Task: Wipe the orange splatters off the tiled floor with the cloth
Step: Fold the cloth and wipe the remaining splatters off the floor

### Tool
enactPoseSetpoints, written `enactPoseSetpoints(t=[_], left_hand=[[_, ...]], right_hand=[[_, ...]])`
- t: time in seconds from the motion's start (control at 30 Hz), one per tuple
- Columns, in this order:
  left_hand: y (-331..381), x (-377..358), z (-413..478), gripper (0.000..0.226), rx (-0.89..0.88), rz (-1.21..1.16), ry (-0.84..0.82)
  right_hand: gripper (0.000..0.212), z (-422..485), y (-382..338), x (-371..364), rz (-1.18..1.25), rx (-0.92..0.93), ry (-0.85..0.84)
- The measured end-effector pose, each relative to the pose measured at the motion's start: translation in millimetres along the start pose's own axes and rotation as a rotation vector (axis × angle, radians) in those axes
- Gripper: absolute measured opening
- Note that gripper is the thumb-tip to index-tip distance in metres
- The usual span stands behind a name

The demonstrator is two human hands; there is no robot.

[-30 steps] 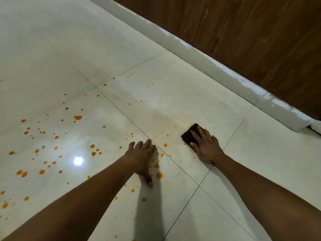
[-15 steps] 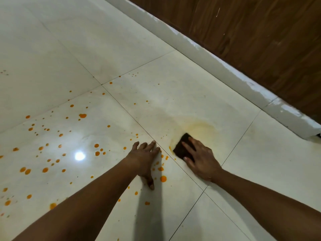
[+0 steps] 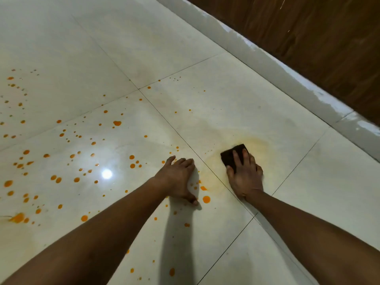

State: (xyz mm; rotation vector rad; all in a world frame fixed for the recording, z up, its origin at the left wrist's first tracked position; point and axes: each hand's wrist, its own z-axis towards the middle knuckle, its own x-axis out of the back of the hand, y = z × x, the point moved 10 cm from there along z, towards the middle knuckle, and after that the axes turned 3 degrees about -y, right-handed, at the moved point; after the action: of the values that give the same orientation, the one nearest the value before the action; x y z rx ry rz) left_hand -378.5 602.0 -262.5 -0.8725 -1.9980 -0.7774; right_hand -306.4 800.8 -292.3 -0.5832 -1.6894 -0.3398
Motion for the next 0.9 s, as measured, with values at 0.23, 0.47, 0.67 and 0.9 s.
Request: enactPoseSetpoints(t=[0.23, 0.47, 0.67, 0.9], left_hand=[[-35, -3, -28, 0.124, 0.058, 0.096, 0.09], [-52, -12, -57, 0.122, 0.077, 0.08, 0.111], [-92, -19, -105, 0.115, 0.119, 0.072, 0.138], [-101, -61, -133, 0.119, 0.116, 0.073, 0.118]], right_hand=[[0.064, -90, -88, -22, -0.016, 0.501, -0.042], [0.066, -48, -116, -13, 0.011, 0.199, 0.062], [0.065, -141, -114, -36, -0.031, 0.618, -0.068], [0.065, -120, -199, -38, 0.0, 0.443, 0.008]])
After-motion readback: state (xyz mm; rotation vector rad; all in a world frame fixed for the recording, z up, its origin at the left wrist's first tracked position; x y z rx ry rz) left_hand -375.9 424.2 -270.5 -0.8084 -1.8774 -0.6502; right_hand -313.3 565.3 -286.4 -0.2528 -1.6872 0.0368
